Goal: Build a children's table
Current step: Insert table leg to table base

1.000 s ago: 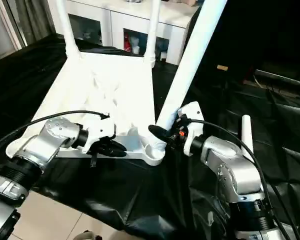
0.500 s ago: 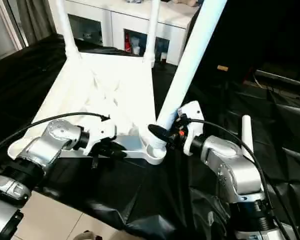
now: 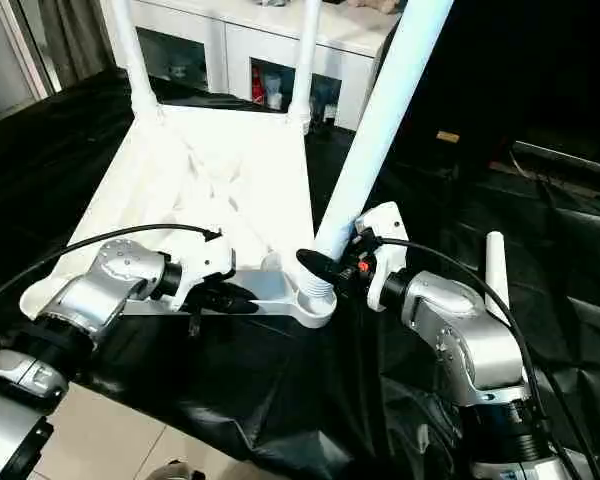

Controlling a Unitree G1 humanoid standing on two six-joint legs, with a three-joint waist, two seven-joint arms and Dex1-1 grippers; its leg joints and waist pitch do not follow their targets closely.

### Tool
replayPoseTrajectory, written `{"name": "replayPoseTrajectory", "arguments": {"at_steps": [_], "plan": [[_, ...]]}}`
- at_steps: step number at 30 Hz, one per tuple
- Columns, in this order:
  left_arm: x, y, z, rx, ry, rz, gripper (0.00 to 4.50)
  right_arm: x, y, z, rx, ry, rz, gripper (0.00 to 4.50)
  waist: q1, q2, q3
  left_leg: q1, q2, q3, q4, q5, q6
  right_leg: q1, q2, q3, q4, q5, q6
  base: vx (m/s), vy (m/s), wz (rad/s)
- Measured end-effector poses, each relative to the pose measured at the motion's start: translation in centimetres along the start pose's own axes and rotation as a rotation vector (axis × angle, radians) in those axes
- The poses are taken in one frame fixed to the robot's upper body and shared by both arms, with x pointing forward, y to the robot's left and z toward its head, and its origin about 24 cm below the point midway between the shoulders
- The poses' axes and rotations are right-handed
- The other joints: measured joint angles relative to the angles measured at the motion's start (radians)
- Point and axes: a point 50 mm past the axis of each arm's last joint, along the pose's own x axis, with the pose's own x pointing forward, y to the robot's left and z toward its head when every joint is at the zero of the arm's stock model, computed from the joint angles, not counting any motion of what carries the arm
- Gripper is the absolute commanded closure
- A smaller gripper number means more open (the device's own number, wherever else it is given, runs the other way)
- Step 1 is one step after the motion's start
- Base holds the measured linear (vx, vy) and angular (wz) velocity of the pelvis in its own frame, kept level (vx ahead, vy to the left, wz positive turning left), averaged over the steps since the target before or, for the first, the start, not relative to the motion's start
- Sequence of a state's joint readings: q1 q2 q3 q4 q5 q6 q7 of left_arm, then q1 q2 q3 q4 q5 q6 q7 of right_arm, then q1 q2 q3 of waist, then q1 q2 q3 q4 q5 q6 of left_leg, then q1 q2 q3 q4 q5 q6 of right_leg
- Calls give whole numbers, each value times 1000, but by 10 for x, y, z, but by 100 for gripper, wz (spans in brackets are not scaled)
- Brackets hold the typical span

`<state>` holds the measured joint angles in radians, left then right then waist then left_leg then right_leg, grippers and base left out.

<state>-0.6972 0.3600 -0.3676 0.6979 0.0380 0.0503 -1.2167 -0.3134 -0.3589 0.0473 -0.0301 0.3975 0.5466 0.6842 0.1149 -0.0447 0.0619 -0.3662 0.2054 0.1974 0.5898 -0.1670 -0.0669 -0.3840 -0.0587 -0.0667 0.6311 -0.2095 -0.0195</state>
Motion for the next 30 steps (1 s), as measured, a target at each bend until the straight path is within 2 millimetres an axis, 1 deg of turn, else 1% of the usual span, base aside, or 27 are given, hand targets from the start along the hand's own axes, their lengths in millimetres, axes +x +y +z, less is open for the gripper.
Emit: {"name": "replayPoseTrajectory", "arguments": {"at_steps": [7,16,19,23,30], "plan": [[1,2,1,-52,-4,1,450,-3,-2,-5,-54,71,-8,261,-3,0,0,0,0,0,-1,0,0,0,0,0,0,0,0,0,0,0],[5,1,3,-59,-10,14,450,-1,-4,-12,-48,105,-14,261,-3,1,0,0,0,0,-1,0,0,0,0,0,0,0,0,0,0,0],[6,1,3,-61,-11,21,450,1,-5,-12,-59,111,-14,261,-4,0,0,0,0,0,-1,0,0,0,0,0,0,0,0,0,0,0],[6,0,3,-56,-12,23,450,8,-9,-13,-47,110,-15,261,-4,0,0,0,0,0,-1,0,0,0,0,0,0,0,0,0,0,0],[2,-1,-1,-58,-13,28,450,17,-11,-14,-21,98,12,261,-22,-1,-1,1,0,0,-1,0,0,0,0,0,0,0,0,0,0,0]]}}
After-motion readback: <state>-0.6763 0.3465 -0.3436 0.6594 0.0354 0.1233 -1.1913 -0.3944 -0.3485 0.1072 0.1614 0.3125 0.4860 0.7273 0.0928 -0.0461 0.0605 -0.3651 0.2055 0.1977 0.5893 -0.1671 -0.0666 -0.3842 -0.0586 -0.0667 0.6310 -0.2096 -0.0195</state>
